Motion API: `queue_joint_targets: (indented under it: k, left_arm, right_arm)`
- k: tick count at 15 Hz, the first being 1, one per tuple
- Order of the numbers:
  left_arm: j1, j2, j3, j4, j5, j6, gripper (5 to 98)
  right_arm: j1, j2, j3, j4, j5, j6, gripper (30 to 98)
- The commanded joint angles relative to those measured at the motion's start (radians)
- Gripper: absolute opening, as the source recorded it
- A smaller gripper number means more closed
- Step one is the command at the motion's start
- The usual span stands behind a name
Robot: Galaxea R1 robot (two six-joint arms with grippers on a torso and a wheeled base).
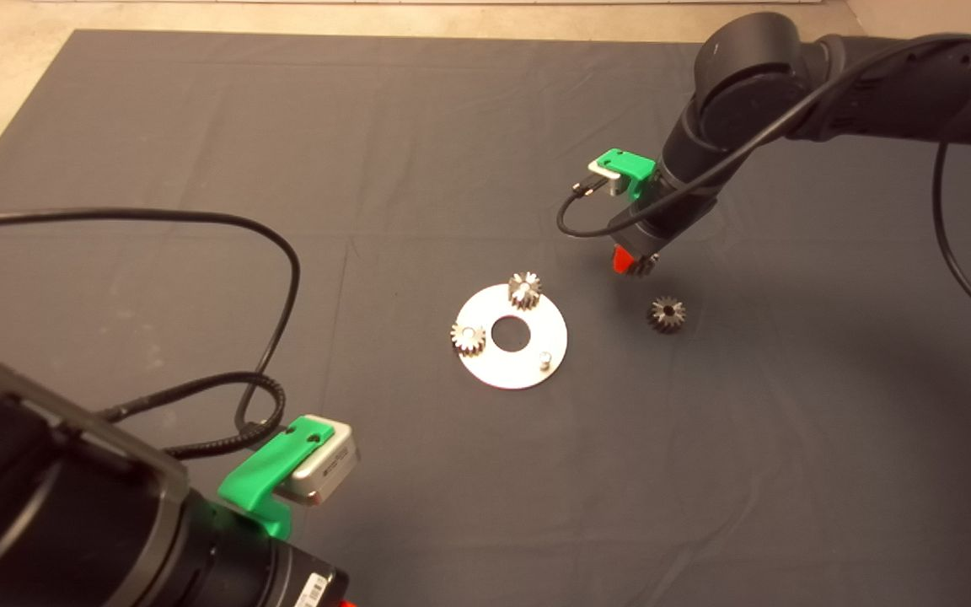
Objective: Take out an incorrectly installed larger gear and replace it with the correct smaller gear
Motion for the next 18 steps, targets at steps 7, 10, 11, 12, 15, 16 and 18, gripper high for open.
queue_joint_targets:
  k: [7,10,11,12,15,16,18]
  left_arm:
    - [-0.010,0.002,0.015,-0.005,-0.005,-0.006,90.9]
    - [-0.010,0.001,0.015,-0.005,-0.005,-0.006,90.9]
    - [-0.010,0.000,0.015,-0.005,-0.005,-0.006,90.9]
    - [-0.010,0.000,0.015,-0.005,-0.005,-0.006,90.9]
    - [-0.010,0.002,0.015,-0.005,-0.005,-0.006,90.9]
    - [-0.010,0.000,0.015,-0.005,-0.005,-0.006,90.9]
    - [-0.010,0.000,0.015,-0.005,-0.005,-0.006,90.9]
  right_arm:
    - [-0.033,0.070,-0.075,0.024,-0.124,-0.003,49.4]
    - [-0.051,0.070,-0.097,0.024,-0.124,-0.003,49.4]
    - [-0.051,0.071,-0.097,0.024,-0.124,-0.002,49.4]
    - [-0.051,0.070,-0.097,0.024,-0.124,0.001,49.4]
    - [-0.051,0.068,-0.097,0.024,-0.124,0.003,49.4]
    - [-0.051,0.068,-0.097,0.024,-0.124,0.001,49.4]
    - [-0.053,0.068,-0.097,0.023,-0.124,0.001,49.4]
